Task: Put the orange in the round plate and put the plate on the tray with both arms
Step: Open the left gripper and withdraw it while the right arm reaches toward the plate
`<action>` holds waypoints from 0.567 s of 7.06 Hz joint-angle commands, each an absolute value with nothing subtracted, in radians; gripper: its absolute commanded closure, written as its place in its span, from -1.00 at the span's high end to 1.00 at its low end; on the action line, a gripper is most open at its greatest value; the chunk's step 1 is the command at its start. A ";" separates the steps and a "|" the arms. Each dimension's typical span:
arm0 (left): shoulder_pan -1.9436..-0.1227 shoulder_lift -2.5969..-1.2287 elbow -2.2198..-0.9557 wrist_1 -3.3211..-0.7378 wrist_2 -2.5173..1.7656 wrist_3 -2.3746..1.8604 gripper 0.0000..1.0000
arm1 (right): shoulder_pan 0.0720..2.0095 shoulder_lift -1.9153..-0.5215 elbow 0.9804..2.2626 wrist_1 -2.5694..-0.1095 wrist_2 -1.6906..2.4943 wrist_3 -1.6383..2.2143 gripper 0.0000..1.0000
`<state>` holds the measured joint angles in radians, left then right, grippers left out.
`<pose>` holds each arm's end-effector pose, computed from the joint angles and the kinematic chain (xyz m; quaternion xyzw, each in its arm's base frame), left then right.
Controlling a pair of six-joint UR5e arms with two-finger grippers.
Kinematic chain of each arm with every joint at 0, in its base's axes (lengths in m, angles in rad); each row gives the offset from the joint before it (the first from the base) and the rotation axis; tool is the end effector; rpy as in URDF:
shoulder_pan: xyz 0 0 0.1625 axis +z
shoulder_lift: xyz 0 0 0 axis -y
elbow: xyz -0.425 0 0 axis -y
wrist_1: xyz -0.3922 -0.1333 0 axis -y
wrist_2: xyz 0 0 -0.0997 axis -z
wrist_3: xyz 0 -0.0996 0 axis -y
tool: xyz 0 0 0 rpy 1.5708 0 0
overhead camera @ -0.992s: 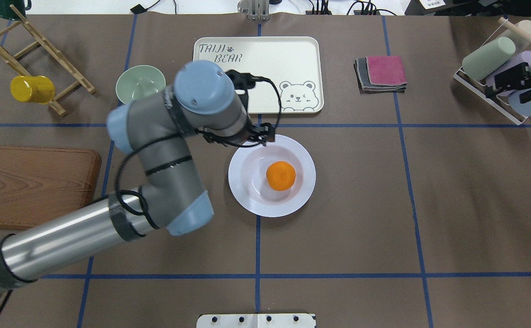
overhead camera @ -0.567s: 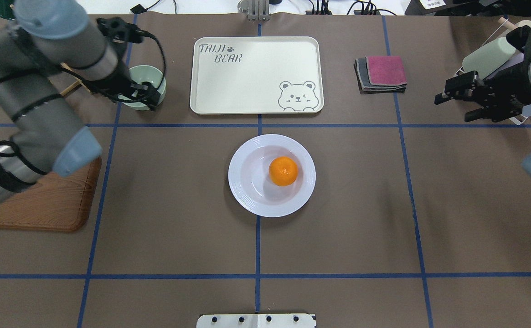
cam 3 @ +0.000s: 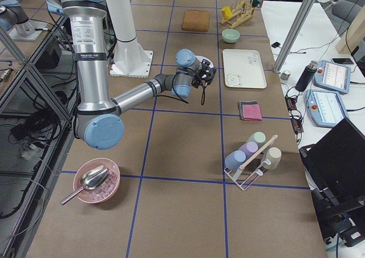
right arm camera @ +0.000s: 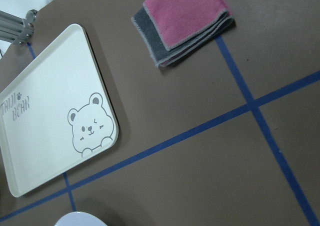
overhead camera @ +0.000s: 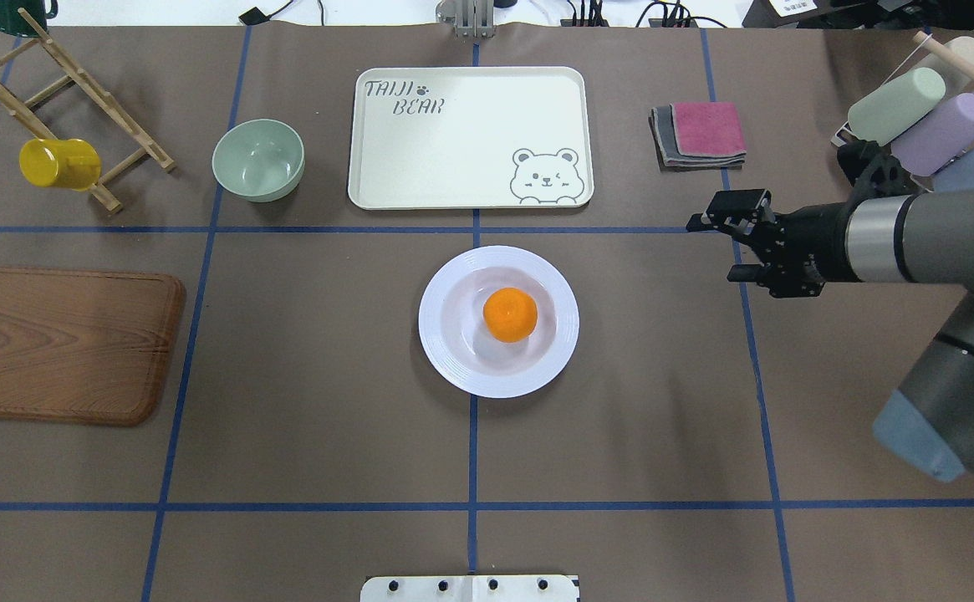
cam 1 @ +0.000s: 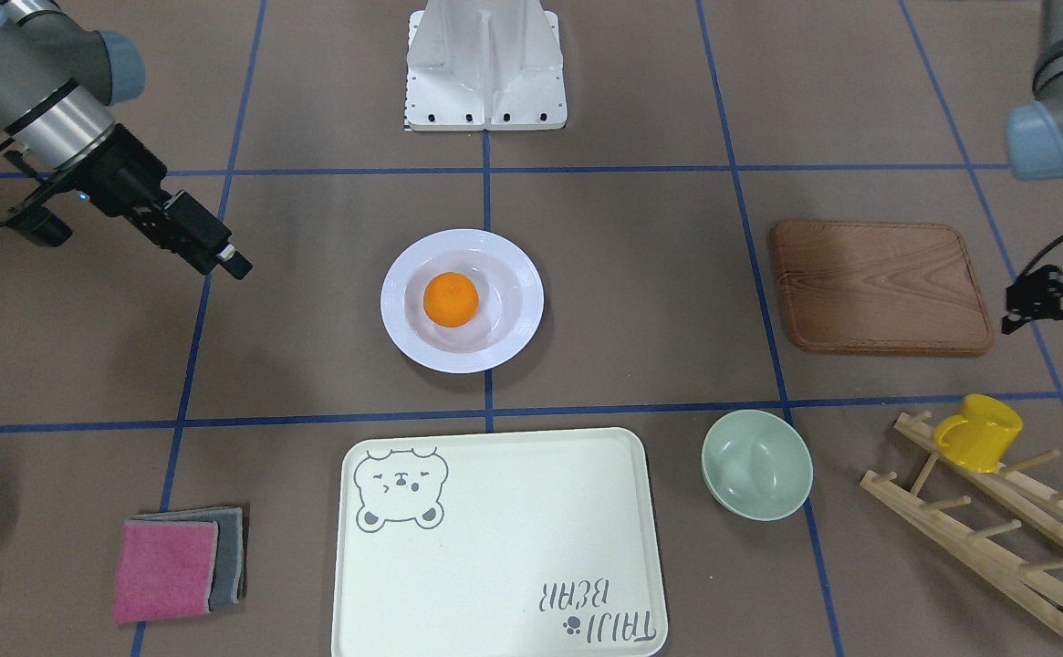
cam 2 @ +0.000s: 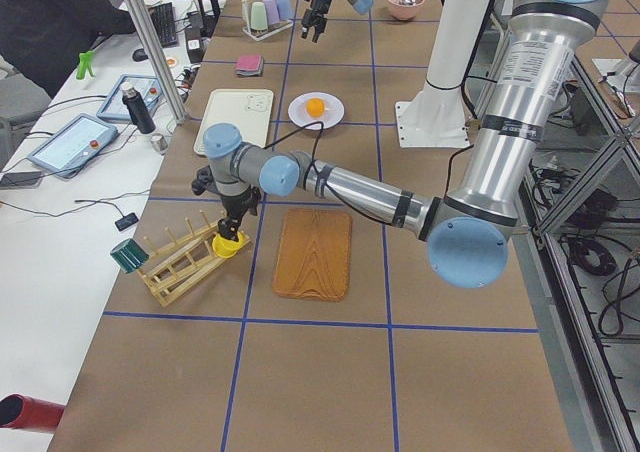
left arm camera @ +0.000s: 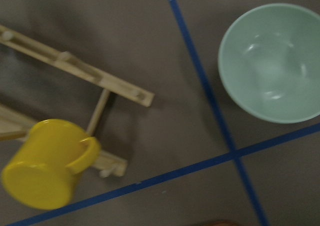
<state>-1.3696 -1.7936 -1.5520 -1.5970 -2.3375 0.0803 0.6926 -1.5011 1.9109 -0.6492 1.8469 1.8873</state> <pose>0.0553 -0.5923 0.5446 0.0839 0.3773 0.1718 0.9061 -0.3217 -0.4048 0.3561 0.0080 -0.6212 0.3022 0.7230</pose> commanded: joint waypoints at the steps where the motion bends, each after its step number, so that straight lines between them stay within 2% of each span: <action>1: -1.500 -1.680 -1.508 -1.603 -2.402 0.189 1.00 | 0.368 -1.522 1.957 -0.637 1.395 2.041 1.00; 3: -1.505 -1.649 -1.509 -1.603 -2.410 0.184 1.00 | 0.200 -1.478 1.864 -0.571 1.205 2.168 1.00; 4: -1.505 -1.635 -1.509 -1.608 -2.411 0.184 1.00 | 0.193 -1.418 1.797 -0.572 1.180 2.190 1.00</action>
<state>-1.5027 -1.6533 -1.5096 -1.6042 -2.4085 0.1840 0.2375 -1.4759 1.8742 -0.5850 1.2436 2.1413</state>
